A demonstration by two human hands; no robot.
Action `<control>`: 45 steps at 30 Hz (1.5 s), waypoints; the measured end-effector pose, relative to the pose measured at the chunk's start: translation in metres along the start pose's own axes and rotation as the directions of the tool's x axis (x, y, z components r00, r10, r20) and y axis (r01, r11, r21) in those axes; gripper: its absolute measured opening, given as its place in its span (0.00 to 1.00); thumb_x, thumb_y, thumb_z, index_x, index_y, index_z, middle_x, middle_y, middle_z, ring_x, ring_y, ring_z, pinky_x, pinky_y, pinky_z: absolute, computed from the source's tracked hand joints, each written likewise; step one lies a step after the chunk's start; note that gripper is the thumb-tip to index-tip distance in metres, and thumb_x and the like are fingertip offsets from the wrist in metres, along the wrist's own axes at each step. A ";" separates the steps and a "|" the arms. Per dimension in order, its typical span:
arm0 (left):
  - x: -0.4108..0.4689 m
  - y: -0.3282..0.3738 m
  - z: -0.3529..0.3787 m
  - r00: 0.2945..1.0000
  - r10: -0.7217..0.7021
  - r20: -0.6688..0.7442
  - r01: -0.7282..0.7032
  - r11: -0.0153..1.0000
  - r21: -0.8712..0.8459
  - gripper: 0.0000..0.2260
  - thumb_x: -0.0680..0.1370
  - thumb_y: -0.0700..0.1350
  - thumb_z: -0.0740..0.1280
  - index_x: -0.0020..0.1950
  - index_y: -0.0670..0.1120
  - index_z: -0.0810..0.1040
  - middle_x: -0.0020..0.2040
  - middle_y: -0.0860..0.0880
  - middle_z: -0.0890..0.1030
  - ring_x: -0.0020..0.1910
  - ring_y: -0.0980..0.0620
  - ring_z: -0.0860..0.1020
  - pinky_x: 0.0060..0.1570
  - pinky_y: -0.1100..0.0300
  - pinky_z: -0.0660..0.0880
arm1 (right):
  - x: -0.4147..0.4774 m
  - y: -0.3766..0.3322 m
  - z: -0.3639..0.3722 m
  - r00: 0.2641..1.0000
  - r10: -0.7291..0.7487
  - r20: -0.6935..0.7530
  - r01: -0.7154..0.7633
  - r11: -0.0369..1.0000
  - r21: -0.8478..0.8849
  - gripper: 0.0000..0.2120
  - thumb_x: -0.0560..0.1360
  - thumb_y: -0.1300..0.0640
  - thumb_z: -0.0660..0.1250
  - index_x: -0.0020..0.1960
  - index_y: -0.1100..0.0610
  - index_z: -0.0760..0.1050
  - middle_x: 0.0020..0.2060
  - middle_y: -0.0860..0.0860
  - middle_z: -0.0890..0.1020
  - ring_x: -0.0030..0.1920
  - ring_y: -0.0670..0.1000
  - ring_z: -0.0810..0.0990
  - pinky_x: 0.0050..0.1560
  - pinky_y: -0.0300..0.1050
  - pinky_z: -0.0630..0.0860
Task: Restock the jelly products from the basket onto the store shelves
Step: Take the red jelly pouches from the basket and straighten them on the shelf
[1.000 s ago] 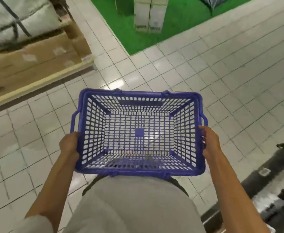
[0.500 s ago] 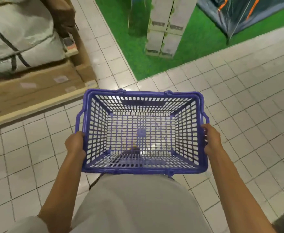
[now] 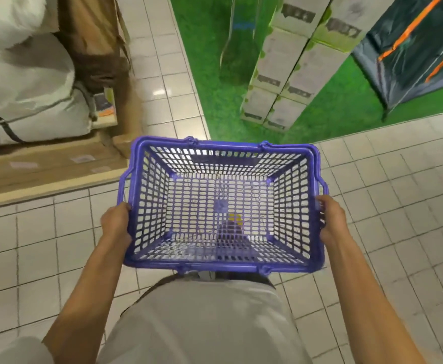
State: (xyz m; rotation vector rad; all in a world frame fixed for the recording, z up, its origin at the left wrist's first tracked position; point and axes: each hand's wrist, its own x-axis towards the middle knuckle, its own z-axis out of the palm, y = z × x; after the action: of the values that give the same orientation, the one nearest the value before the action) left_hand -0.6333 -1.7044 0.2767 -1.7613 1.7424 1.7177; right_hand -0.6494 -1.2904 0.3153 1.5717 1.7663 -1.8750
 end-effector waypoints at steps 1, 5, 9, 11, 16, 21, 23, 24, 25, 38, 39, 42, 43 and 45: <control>0.002 0.010 0.016 1.000 -0.011 -0.008 0.010 1.000 -0.010 0.09 0.75 0.43 0.65 0.53 0.40 0.75 0.44 0.42 0.81 0.40 0.44 0.80 0.40 0.54 0.78 | 0.016 -0.019 0.011 1.000 0.000 0.010 0.001 1.000 -0.012 0.06 0.73 0.54 0.67 0.40 0.55 0.75 0.32 0.51 0.78 0.31 0.50 0.77 0.25 0.36 0.74; 0.009 0.048 0.070 0.998 -0.043 -0.037 0.042 0.998 -0.046 0.11 0.75 0.43 0.64 0.55 0.40 0.77 0.48 0.40 0.82 0.45 0.42 0.81 0.50 0.47 0.79 | 0.073 -0.096 0.057 0.997 -0.004 0.080 0.009 0.998 -0.065 0.07 0.74 0.57 0.65 0.37 0.55 0.75 0.29 0.50 0.77 0.27 0.48 0.76 0.20 0.32 0.70; 0.025 0.088 0.116 0.993 -0.072 -0.095 0.064 0.994 -0.083 0.10 0.75 0.42 0.63 0.53 0.40 0.77 0.52 0.38 0.80 0.48 0.42 0.79 0.57 0.43 0.77 | 0.118 -0.165 0.112 0.993 -0.025 0.117 0.040 0.990 -0.132 0.11 0.76 0.60 0.64 0.35 0.55 0.73 0.26 0.48 0.76 0.25 0.46 0.74 0.18 0.29 0.64; 0.035 0.106 0.136 0.988 -0.095 -0.118 0.081 0.989 -0.122 0.09 0.75 0.42 0.63 0.51 0.41 0.77 0.51 0.38 0.81 0.46 0.42 0.79 0.54 0.43 0.78 | 0.139 -0.194 0.142 0.990 -0.037 0.136 0.056 0.989 -0.136 0.11 0.77 0.61 0.63 0.36 0.56 0.73 0.25 0.49 0.77 0.20 0.44 0.75 0.16 0.29 0.63; 0.085 0.144 0.191 0.978 -0.148 -0.148 0.117 0.973 -0.199 0.08 0.74 0.45 0.65 0.48 0.41 0.78 0.52 0.37 0.83 0.49 0.39 0.81 0.54 0.43 0.78 | 0.209 -0.240 0.227 0.988 -0.012 0.153 0.044 0.977 -0.207 0.08 0.77 0.59 0.64 0.38 0.56 0.74 0.30 0.51 0.78 0.25 0.49 0.76 0.17 0.29 0.64; 0.168 0.170 0.247 0.951 -0.254 -0.179 0.207 0.947 -0.244 0.07 0.70 0.47 0.65 0.40 0.44 0.76 0.38 0.42 0.83 0.34 0.44 0.81 0.39 0.49 0.80 | 0.289 -0.259 0.309 0.987 0.080 0.140 -0.042 0.966 -0.257 0.09 0.77 0.57 0.64 0.38 0.55 0.72 0.29 0.51 0.73 0.17 0.44 0.73 0.17 0.29 0.65; 0.203 0.176 0.271 0.943 -0.272 -0.192 0.221 0.943 -0.250 0.08 0.67 0.49 0.65 0.37 0.45 0.76 0.34 0.43 0.82 0.28 0.47 0.79 0.34 0.55 0.77 | 0.323 -0.262 0.339 0.988 0.091 0.128 -0.053 0.961 -0.271 0.10 0.77 0.58 0.65 0.37 0.55 0.72 0.28 0.51 0.72 0.16 0.44 0.72 0.17 0.30 0.65; 0.220 0.177 0.281 0.938 -0.277 -0.207 0.225 0.944 -0.241 0.08 0.66 0.49 0.64 0.36 0.45 0.76 0.36 0.43 0.82 0.28 0.47 0.78 0.35 0.54 0.76 | 0.339 -0.262 0.352 0.988 0.091 0.125 -0.051 0.956 -0.288 0.10 0.77 0.59 0.65 0.37 0.55 0.72 0.24 0.50 0.74 0.16 0.43 0.72 0.16 0.29 0.64; 0.236 0.178 0.292 0.932 -0.284 -0.225 0.237 0.947 -0.215 0.08 0.66 0.49 0.64 0.35 0.45 0.76 0.37 0.42 0.81 0.30 0.46 0.77 0.36 0.52 0.77 | 0.354 -0.260 0.365 0.989 0.093 0.118 -0.052 0.949 -0.310 0.10 0.77 0.61 0.65 0.37 0.56 0.72 0.20 0.49 0.74 0.15 0.42 0.72 0.16 0.29 0.63; 0.466 0.115 0.451 0.936 -0.192 -0.294 0.192 0.981 -0.030 0.08 0.77 0.43 0.64 0.42 0.39 0.75 0.38 0.41 0.74 0.40 0.48 0.72 0.43 0.52 0.69 | 0.614 -0.129 0.470 0.981 0.188 0.055 -0.156 0.918 -0.364 0.08 0.74 0.63 0.71 0.38 0.58 0.74 0.23 0.50 0.79 0.21 0.46 0.77 0.20 0.35 0.73; 0.481 0.107 0.461 0.937 -0.196 -0.289 0.196 0.980 -0.030 0.07 0.77 0.42 0.64 0.44 0.39 0.75 0.40 0.40 0.75 0.41 0.47 0.72 0.43 0.53 0.69 | 0.631 -0.118 0.474 0.978 0.200 0.056 -0.167 0.918 -0.361 0.06 0.74 0.62 0.71 0.39 0.59 0.75 0.22 0.49 0.80 0.21 0.45 0.78 0.20 0.37 0.75; 0.515 0.081 0.481 0.925 -0.191 -0.327 0.192 0.981 -0.031 0.09 0.77 0.43 0.64 0.40 0.40 0.73 0.42 0.41 0.77 0.44 0.47 0.74 0.45 0.54 0.72 | 0.669 -0.088 0.484 0.977 0.203 0.066 -0.165 0.914 -0.372 0.06 0.74 0.64 0.70 0.39 0.60 0.75 0.21 0.47 0.80 0.20 0.44 0.77 0.20 0.37 0.75; 0.523 0.073 0.486 0.922 -0.182 -0.343 0.188 0.982 -0.016 0.09 0.77 0.44 0.65 0.41 0.39 0.74 0.42 0.40 0.77 0.44 0.46 0.75 0.46 0.53 0.73 | 0.679 -0.080 0.486 0.979 0.196 0.062 -0.158 0.912 -0.379 0.08 0.74 0.66 0.70 0.38 0.60 0.74 0.19 0.47 0.79 0.19 0.43 0.76 0.19 0.36 0.73; 0.534 0.058 0.492 0.918 -0.166 -0.359 0.193 0.980 0.041 0.12 0.78 0.46 0.65 0.51 0.36 0.76 0.48 0.38 0.79 0.46 0.43 0.76 0.51 0.48 0.75 | 0.694 -0.067 0.488 0.979 0.198 0.058 -0.159 0.903 -0.400 0.09 0.73 0.67 0.71 0.37 0.60 0.74 0.19 0.47 0.78 0.19 0.42 0.76 0.19 0.36 0.74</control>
State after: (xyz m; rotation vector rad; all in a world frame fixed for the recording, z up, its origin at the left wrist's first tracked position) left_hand -1.1331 -1.6848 -0.2527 -2.2270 1.6742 1.3056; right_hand -1.2880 -1.2863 -0.2475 1.4082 1.7511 -1.3786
